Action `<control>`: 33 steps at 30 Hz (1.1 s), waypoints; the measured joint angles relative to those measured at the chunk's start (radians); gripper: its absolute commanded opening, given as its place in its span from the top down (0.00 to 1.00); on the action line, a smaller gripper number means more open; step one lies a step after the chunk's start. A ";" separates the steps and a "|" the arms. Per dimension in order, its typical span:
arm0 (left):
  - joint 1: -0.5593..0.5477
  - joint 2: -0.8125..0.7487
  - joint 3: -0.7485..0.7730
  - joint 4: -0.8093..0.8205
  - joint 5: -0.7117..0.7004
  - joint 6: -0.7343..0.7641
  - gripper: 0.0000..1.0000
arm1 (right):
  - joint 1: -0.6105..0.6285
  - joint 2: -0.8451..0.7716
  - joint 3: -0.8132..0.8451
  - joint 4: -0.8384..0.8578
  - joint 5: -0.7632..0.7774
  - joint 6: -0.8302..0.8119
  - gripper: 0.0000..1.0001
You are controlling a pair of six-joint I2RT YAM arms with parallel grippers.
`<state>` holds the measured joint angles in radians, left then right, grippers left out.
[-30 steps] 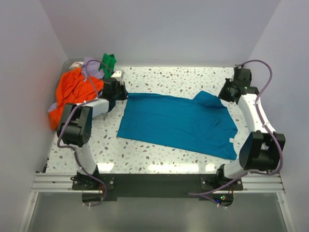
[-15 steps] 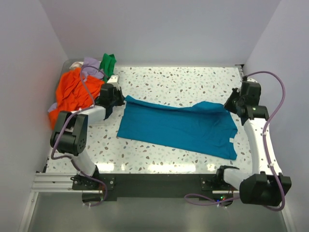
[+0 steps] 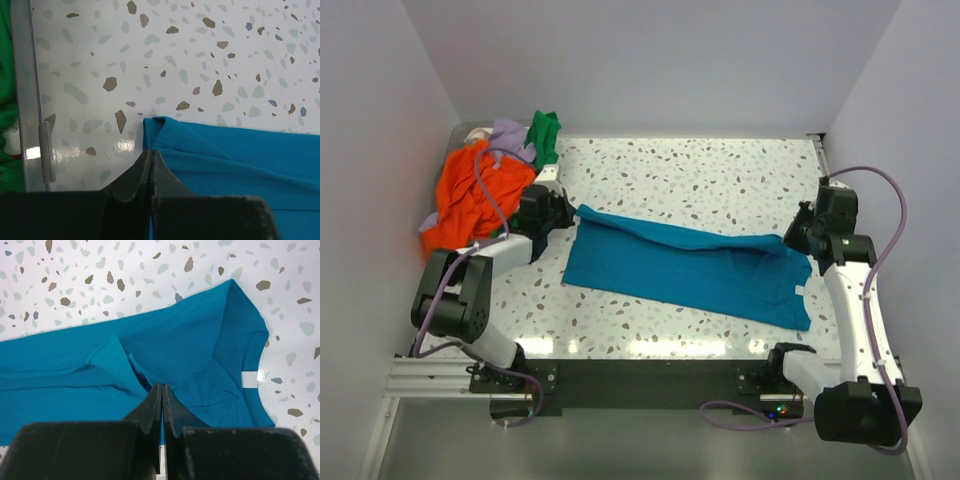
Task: Fold and stack the t-shirts
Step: Fold the tshirt
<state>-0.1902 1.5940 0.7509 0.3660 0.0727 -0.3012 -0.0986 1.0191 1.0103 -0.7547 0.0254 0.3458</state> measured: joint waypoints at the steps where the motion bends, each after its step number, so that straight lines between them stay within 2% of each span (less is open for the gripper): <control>1: 0.000 -0.011 -0.011 0.001 -0.001 -0.003 1.00 | 0.000 -0.006 0.000 -0.002 0.007 0.000 1.00; 10: 0.000 -0.037 -0.039 0.006 -0.013 -0.023 1.00 | 0.000 -0.066 -0.014 -0.025 0.013 -0.005 1.00; 11: 0.000 -0.037 -0.046 0.006 -0.016 -0.026 0.96 | 0.000 -0.072 -0.021 -0.026 0.010 -0.005 1.00; 12: 0.000 -0.037 -0.053 0.005 -0.018 -0.030 0.87 | 0.000 -0.077 -0.030 -0.029 0.008 -0.005 1.00; 13: 0.000 -0.039 -0.062 0.004 -0.021 -0.033 0.66 | 0.000 -0.080 -0.040 -0.032 0.004 -0.005 1.00; 14: 0.000 -0.044 -0.072 0.002 -0.023 -0.035 0.58 | 0.000 -0.085 -0.050 -0.034 -0.004 -0.005 0.96; 15: 0.000 -0.053 -0.084 -0.002 -0.026 -0.043 0.52 | 0.000 -0.090 -0.061 -0.038 -0.017 -0.005 0.81; 16: 0.000 -0.062 -0.093 -0.003 -0.030 -0.049 0.46 | 0.000 -0.094 -0.071 -0.043 -0.027 -0.002 0.77; 17: 0.000 -0.076 -0.104 -0.008 -0.031 -0.053 0.44 | 0.000 -0.102 -0.080 -0.047 -0.043 -0.006 0.73; 18: 0.000 -0.093 -0.114 -0.010 -0.029 -0.059 0.43 | 0.000 -0.113 -0.090 -0.049 -0.054 -0.006 0.64; 22: -0.001 -0.177 -0.135 -0.010 -0.024 -0.066 0.39 | 0.000 -0.171 -0.106 -0.061 -0.101 -0.005 0.56; 28: -0.016 -0.183 -0.135 0.009 0.004 -0.066 0.37 | 0.000 -0.198 -0.109 -0.044 -0.156 0.001 0.58; 33: -0.020 -0.110 -0.134 0.015 0.071 -0.066 0.36 | 0.058 -0.105 -0.171 0.065 -0.174 0.037 0.60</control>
<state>-0.2100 1.4841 0.6174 0.3809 0.1432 -0.3668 -0.0402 0.9138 0.8394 -0.6895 -0.1490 0.3824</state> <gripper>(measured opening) 0.634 0.400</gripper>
